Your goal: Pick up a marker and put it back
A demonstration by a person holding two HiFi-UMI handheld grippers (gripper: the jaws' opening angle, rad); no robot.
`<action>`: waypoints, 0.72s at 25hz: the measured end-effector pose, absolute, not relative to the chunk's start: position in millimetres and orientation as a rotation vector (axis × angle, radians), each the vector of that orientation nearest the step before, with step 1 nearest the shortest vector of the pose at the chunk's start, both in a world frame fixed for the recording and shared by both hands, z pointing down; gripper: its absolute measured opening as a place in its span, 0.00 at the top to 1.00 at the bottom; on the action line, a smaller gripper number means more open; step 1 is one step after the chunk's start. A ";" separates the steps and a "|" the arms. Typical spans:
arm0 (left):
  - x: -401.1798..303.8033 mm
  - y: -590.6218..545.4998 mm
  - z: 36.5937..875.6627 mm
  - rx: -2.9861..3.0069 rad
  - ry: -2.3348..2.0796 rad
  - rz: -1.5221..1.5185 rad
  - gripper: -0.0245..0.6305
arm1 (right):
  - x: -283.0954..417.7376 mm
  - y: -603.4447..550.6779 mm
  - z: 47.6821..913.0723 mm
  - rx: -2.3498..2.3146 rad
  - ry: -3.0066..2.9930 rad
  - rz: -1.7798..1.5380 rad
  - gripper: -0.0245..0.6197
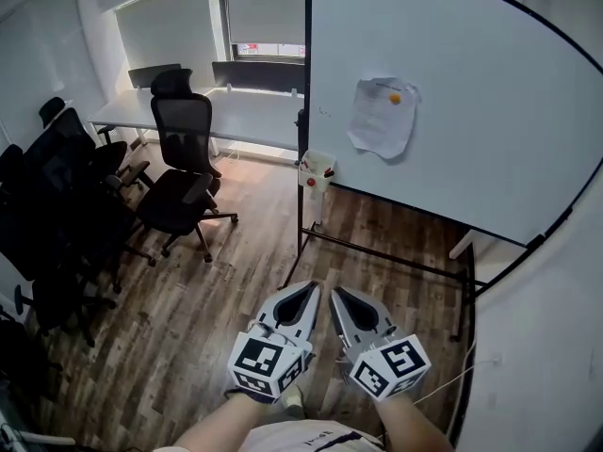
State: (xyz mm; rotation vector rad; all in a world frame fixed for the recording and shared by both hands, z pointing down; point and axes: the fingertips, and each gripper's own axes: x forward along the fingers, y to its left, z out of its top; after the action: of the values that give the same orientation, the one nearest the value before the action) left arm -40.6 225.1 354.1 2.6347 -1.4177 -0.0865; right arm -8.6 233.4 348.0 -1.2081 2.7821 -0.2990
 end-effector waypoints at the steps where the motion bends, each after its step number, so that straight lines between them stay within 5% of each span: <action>1: -45.3 214.2 355.7 2.638 -1.410 -0.085 0.95 | -13.7 223.4 350.1 -1.221 2.782 -0.301 0.96; 18: -56.0 9.9 383.1 2.620 -1.438 -0.028 0.95 | -21.1 15.1 369.6 -1.229 2.781 -0.311 0.95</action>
State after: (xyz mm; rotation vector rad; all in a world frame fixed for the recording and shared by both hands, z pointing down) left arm -56.0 9.9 383.1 2.6201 -1.4381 -0.0280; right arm -21.1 15.1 369.6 -1.2293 2.7812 -0.3111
